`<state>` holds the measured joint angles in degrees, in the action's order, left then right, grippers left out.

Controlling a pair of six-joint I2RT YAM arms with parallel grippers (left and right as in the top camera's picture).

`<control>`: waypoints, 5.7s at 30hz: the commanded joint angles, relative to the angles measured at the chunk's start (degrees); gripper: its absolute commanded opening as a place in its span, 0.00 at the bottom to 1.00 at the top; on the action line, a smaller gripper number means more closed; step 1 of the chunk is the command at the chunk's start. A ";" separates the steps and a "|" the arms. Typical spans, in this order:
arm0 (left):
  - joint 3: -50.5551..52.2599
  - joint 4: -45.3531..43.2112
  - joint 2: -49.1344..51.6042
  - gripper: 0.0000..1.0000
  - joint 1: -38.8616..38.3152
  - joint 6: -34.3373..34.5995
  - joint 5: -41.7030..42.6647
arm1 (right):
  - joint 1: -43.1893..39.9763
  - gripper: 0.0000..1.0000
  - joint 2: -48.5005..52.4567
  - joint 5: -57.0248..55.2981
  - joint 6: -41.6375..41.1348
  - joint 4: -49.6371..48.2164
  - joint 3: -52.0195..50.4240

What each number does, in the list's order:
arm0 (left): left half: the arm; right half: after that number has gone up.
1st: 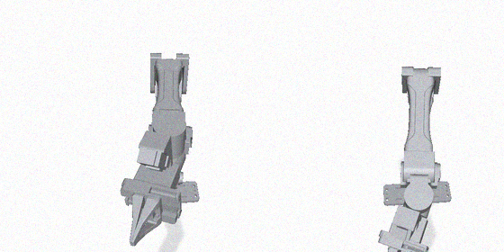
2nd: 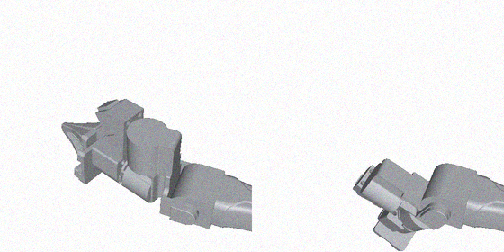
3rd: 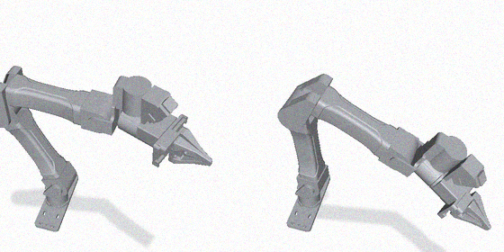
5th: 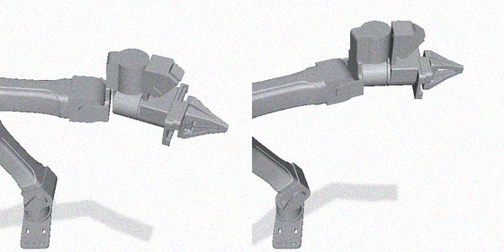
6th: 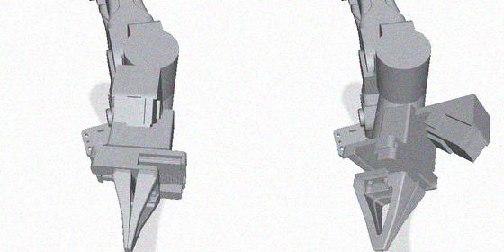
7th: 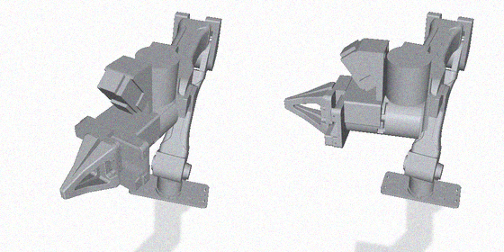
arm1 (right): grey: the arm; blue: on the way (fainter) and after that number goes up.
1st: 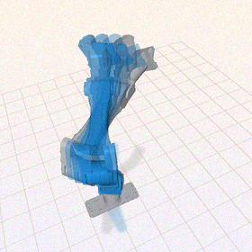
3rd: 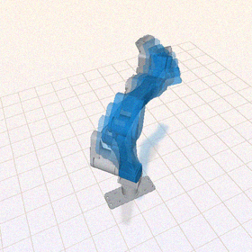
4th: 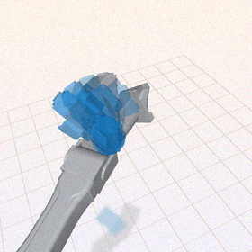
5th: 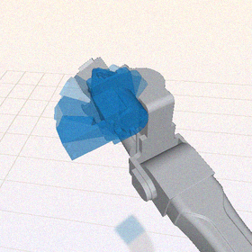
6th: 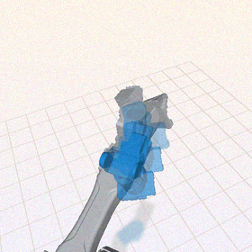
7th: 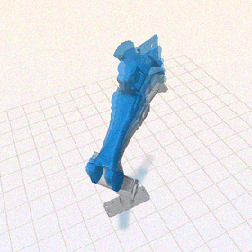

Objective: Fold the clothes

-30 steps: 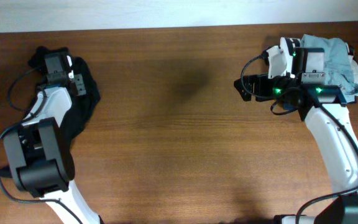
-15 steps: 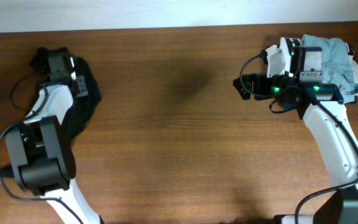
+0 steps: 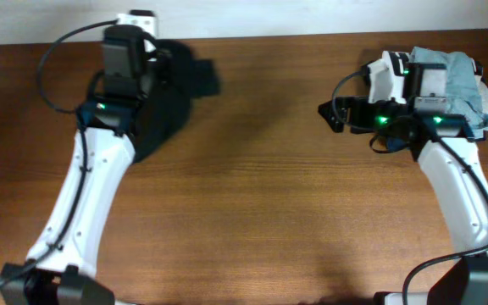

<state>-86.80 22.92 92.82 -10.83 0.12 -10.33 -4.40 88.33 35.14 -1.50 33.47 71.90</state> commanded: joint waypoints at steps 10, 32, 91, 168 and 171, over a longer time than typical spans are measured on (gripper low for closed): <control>-0.90 -0.61 -2.80 0.01 -4.07 3.34 1.18 | -4.72 0.98 0.17 8.26 -0.09 4.24 1.40; -0.90 -0.74 -4.13 0.01 -4.09 4.92 8.24 | 15.61 0.87 16.13 12.90 -27.39 -34.47 1.40; -0.79 10.05 1.03 0.76 -4.04 1.60 3.32 | 12.22 0.04 16.37 -22.62 3.28 18.34 47.63; -1.66 8.81 4.72 0.01 -17.99 0.81 -14.56 | 5.86 0.04 15.45 -17.16 2.49 25.11 53.79; -1.66 8.37 -2.40 0.01 -14.75 0.79 -14.58 | 5.31 0.04 13.57 -16.28 2.10 25.97 53.81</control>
<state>-87.55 31.68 97.84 -28.10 -1.30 -23.09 1.65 105.89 16.10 1.54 59.05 124.51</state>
